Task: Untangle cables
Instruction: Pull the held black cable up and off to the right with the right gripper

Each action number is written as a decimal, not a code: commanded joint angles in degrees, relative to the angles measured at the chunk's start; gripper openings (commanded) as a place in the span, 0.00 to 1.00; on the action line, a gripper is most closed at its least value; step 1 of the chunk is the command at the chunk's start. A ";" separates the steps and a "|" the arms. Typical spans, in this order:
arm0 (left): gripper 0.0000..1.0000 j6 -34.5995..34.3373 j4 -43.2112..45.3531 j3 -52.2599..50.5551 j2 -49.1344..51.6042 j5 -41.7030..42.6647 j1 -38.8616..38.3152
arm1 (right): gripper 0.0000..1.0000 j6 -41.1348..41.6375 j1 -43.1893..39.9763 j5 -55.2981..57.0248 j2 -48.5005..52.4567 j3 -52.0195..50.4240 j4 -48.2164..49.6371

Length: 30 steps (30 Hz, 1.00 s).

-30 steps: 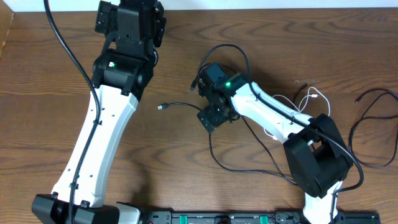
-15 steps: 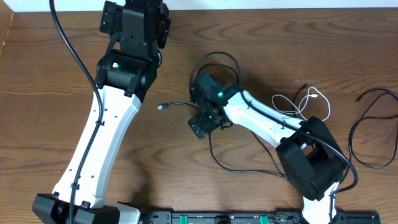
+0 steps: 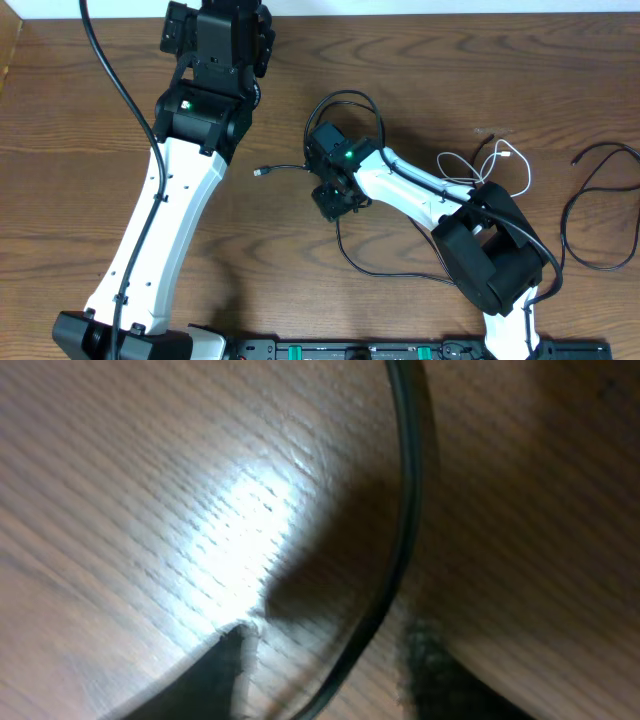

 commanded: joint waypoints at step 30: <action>0.98 -0.50 -0.22 0.50 -1.29 -1.14 -0.07 | 0.01 2.99 -20.74 23.74 -21.79 13.07 -14.08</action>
